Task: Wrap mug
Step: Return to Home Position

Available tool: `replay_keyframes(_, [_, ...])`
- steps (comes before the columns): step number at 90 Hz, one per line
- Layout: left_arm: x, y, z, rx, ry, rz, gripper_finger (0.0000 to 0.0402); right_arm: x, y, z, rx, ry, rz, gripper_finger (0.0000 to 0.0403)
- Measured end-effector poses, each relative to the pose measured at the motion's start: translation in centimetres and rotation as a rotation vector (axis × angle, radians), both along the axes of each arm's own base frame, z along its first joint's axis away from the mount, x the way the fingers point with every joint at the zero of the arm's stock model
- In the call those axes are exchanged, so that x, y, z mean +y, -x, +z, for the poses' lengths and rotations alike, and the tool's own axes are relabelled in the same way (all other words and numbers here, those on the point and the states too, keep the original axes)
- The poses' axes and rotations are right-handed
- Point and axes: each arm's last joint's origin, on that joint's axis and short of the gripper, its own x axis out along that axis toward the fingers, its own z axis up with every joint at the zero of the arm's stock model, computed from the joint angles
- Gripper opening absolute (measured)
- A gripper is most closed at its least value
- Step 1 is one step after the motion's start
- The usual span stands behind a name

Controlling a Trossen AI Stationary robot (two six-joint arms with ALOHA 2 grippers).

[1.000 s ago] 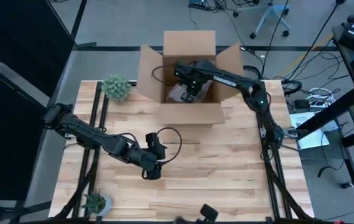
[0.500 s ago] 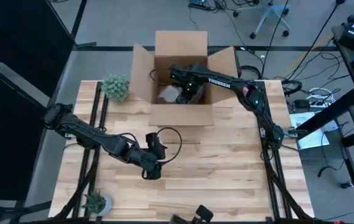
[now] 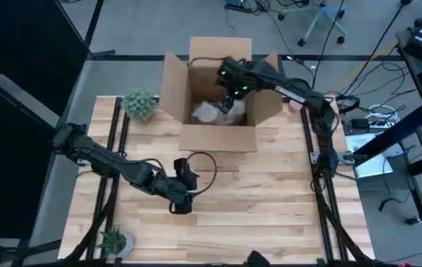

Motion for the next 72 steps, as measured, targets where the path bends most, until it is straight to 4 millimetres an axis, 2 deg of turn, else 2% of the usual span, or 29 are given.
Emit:
replay_keyframes(24, [0.0,0.0,0.0,0.0,0.0,0.0,0.0264,4.8,6.1,8.1,-0.196,0.122,0.075,0.0239])
replay_keyframes(40, [-0.2,0.3,0.3,-0.009,-0.015,0.001,0.0258,8.9,10.4,11.8,-0.298,0.182,0.167,0.0238])
replay_keyframes(48, [-0.4,0.9,1.0,-0.032,-0.027,-0.001,0.0239,10.8,12.1,12.5,-0.314,0.182,0.215,0.0233])
replay_keyframes(57, [-0.3,1.8,2.1,-0.053,-0.022,-0.012,0.0212,12.4,13.8,12.4,-0.332,0.169,0.25,0.0218])
replay_keyframes(72, [0.5,3.7,3.7,-0.069,-0.019,-0.004,0.0155,14.3,16.3,9.7,-0.345,0.126,0.259,0.0168])
